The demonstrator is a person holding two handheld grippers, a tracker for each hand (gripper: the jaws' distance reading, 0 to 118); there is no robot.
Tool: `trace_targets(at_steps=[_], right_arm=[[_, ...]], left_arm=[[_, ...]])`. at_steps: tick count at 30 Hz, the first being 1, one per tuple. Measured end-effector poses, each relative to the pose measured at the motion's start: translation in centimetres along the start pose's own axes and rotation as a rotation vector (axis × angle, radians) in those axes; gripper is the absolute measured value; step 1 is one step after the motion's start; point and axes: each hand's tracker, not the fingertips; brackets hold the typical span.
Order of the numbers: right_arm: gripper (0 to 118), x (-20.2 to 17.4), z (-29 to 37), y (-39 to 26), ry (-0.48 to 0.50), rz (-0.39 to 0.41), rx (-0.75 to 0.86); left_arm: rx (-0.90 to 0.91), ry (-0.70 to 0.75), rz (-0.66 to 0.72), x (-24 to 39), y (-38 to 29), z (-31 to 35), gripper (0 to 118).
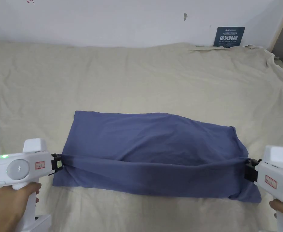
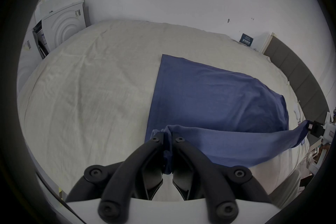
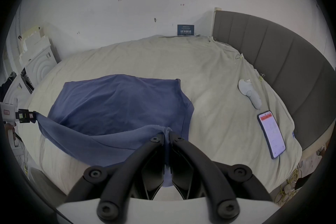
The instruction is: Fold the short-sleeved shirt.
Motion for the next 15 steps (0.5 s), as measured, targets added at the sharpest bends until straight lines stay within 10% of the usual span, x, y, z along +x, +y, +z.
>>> trace_targets(at_steps=[15], right_arm=[[3, 0.0, -10.8, -0.7, -0.095, -0.023, -0.211]], left_arm=[[-0.148, 0.116, -0.147, 3.2, 1.4, -10.3, 6]])
